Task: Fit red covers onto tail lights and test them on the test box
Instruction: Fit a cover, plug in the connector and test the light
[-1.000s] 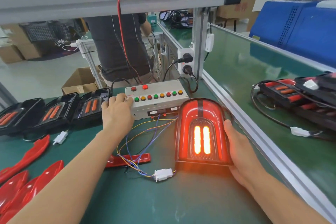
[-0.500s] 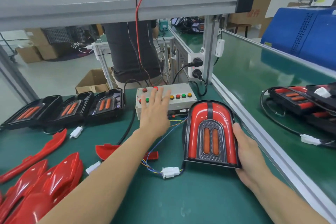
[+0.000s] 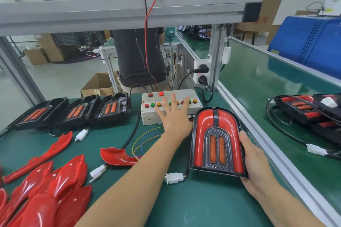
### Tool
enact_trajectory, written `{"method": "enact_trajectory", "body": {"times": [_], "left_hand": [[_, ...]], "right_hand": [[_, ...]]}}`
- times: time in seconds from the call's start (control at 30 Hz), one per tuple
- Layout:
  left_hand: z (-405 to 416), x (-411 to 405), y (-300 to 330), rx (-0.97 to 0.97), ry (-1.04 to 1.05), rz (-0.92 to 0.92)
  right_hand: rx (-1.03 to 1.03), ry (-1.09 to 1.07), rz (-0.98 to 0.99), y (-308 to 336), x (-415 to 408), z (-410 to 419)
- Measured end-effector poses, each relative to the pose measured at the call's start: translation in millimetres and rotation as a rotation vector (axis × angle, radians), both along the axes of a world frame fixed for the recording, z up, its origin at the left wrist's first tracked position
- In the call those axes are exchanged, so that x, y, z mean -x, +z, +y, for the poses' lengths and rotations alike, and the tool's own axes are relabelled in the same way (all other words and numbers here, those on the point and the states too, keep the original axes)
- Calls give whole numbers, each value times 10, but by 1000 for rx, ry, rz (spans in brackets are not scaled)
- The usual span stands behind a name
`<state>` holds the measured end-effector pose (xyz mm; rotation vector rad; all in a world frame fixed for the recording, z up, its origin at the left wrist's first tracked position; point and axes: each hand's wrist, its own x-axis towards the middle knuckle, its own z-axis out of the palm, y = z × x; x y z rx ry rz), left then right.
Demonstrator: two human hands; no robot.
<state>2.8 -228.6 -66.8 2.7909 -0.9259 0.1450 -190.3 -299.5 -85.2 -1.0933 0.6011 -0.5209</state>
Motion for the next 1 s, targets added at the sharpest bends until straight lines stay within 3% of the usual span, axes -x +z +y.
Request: {"method": "enact_trajectory", "body": {"times": [0.2, 0.7, 1.0], "left_hand": [[-38, -14, 38, -43, 33, 63], [-48, -181, 77, -157, -161, -82], [-69, -200, 133, -129, -179, 10]], "right_hand": [[-28, -12, -15, 6, 1, -7], [-23, -2, -15, 18, 10, -15], [-31, 1, -13, 43, 7, 2]]}}
